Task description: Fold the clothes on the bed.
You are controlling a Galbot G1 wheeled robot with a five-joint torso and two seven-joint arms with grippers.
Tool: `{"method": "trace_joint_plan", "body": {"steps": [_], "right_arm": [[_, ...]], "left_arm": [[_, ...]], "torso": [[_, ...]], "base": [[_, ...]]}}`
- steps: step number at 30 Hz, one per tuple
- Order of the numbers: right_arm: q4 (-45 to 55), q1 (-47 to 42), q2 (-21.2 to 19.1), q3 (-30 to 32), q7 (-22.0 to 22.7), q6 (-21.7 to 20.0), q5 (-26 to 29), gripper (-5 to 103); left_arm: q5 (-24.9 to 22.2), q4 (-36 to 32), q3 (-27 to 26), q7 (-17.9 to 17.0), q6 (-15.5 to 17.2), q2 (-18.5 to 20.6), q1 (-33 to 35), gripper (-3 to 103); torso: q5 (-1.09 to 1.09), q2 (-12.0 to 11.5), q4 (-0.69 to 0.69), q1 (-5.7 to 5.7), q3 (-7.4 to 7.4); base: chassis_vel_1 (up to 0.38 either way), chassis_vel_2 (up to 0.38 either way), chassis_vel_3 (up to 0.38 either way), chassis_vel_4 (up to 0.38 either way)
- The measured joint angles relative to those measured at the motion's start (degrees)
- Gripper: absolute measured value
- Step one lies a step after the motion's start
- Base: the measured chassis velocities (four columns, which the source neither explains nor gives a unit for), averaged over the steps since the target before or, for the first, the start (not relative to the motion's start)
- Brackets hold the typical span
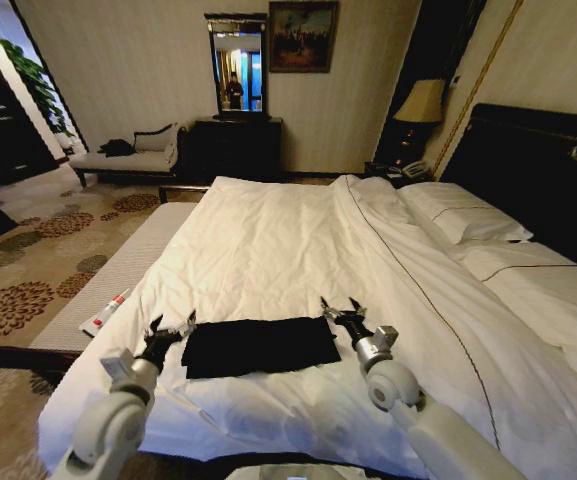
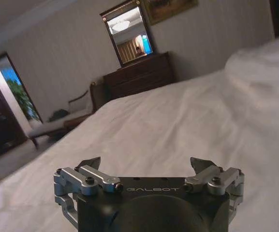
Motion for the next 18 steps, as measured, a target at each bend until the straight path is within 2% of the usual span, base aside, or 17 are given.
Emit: {"method": "trace_joint_plan", "body": {"steps": [1, 7, 10, 11, 12, 14, 18], "right_arm": [[-1.8, -0.3, 1.5, -0.1, -1.2, 0.7, 2.1, 100], [-2.2, -6.5, 2.5, -0.1, -1.1, 0.2, 2.3, 100], [-2.5, -9.4, 2.5, -0.1, 1.6, -2.3, -1.2, 100], [-3.2, -10.8, 2.3, 0.1, 5.4, -5.4, -4.7, 100], [-3.2, -10.8, 2.3, 0.1, 5.4, -5.4, -4.7, 100], [-3.8, -12.0, 1.6, 0.4, 9.5, -8.0, -8.5, 100], [-2.3, -13.8, 0.4, 1.4, 12.8, -9.6, -11.5, 100]], "left_arm": [[-3.4, 0.3, -1.8, -1.1, 0.6, -0.2, -1.0, 100], [-8.4, 1.9, -5.2, -3.5, 2.0, 0.3, -3.4, 100], [-10.2, 2.4, -6.1, -4.1, 2.5, 0.8, -4.8, 100], [-11.4, 2.5, -6.6, -4.4, 2.8, 1.2, -5.6, 100], [-11.4, 2.5, -6.6, -4.4, 2.8, 1.2, -5.6, 100], [-12.5, 2.5, -7.1, -4.6, 3.1, 1.7, -6.3, 100], [-14.0, 2.5, -8.2, -4.7, 3.1, 2.3, -7.2, 100]], "torso": [[0.0, 0.0, 0.01, 0.0, 0.0], [-0.01, 0.0, -0.01, 0.01, 0.0], [-0.01, 0.0, -0.01, 0.0, 0.0], [0.0, 0.0, -0.01, 0.0, 0.0], [0.0, 0.0, -0.01, 0.0, 0.0], [0.0, 0.0, 0.0, 0.01, 0.0], [0.01, 0.0, 0.0, 0.0, 0.0]], "base": [[0.0, 0.0, 0.0, 0.0], [0.0, 0.0, 0.0, 0.0], [0.0, 0.0, 0.0, 0.0], [0.0, 0.0, 0.0, 0.0], [0.0, 0.0, 0.0, 0.0], [0.0, 0.0, 0.0, 0.0], [0.0, 0.0, 0.0, 0.0]]}}
